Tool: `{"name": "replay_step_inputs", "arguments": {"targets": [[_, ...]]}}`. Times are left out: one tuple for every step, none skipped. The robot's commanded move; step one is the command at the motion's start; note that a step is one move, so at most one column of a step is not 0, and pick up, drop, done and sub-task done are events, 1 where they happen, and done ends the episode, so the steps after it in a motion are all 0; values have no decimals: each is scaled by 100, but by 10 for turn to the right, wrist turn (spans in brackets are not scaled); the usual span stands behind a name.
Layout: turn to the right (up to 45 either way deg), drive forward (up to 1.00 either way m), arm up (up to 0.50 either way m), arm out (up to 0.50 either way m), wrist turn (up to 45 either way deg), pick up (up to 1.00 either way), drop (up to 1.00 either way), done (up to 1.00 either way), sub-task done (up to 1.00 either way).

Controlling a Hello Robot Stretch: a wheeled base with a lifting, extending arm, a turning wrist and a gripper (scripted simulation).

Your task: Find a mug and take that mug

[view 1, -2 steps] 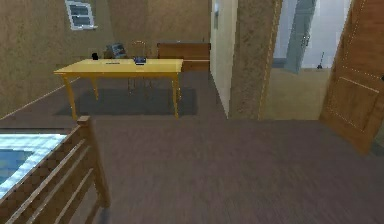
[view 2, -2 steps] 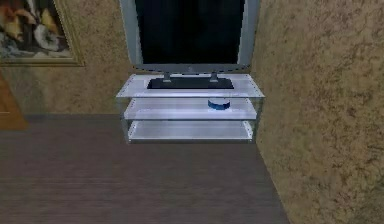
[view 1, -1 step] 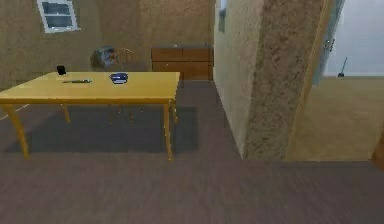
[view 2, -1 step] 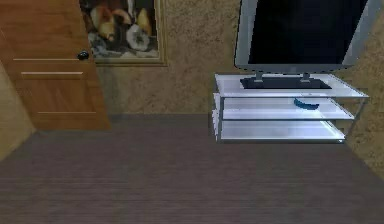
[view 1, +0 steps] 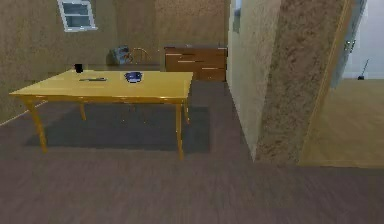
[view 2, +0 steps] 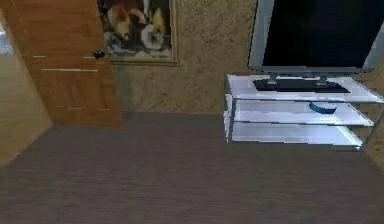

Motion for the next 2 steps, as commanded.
{"name": "replay_step_inputs", "arguments": {"targets": [[0, 60, 0, 0, 0, 0, 0, 0, 0], [-390, 0, 0, 0, 0, 0, 0, 0, 0]]}}
